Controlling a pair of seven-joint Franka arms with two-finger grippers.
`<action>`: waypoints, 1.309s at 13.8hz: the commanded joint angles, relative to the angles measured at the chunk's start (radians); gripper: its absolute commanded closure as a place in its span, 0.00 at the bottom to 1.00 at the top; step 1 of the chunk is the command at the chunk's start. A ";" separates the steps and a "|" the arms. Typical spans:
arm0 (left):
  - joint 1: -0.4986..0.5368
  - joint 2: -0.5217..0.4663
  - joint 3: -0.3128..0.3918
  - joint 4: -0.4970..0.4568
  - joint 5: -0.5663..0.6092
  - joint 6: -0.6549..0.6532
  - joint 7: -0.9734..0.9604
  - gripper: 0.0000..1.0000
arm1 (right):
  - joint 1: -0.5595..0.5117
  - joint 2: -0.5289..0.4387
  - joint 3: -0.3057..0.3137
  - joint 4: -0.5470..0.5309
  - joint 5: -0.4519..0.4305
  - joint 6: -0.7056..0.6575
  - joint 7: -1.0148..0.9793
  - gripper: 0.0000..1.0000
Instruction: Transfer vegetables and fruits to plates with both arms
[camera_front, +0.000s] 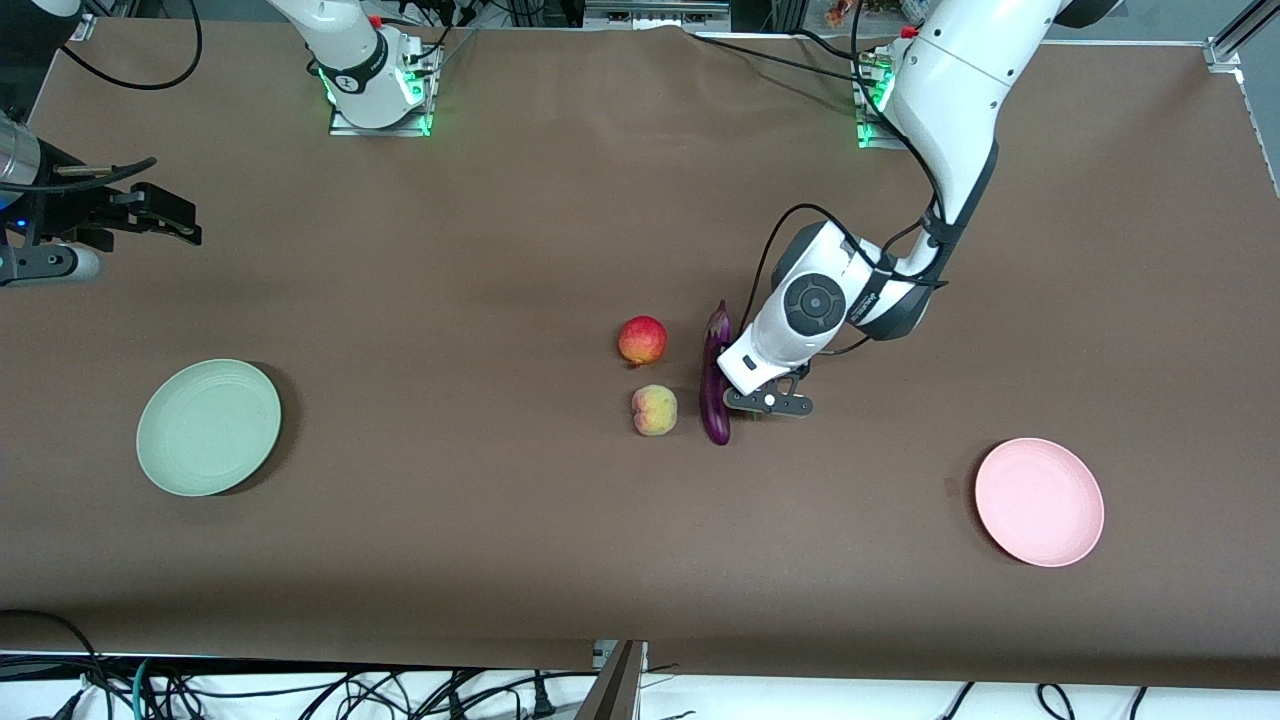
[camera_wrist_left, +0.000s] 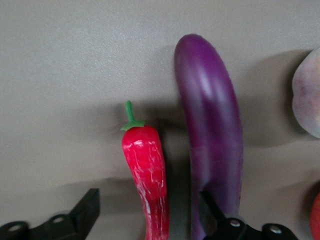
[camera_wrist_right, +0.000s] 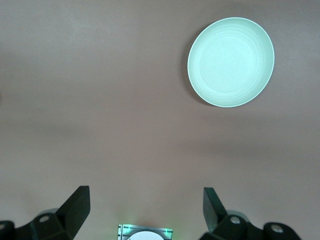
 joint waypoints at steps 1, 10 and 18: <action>0.000 -0.009 0.009 -0.005 0.028 0.006 -0.015 0.22 | 0.000 0.006 0.002 0.018 0.014 -0.006 -0.001 0.00; -0.010 0.030 0.009 -0.003 0.028 0.058 -0.014 0.48 | 0.007 0.090 0.005 0.015 0.042 0.032 -0.015 0.00; 0.074 -0.103 0.015 0.013 0.029 -0.136 0.021 0.80 | 0.328 0.279 0.038 0.021 0.046 0.331 0.469 0.00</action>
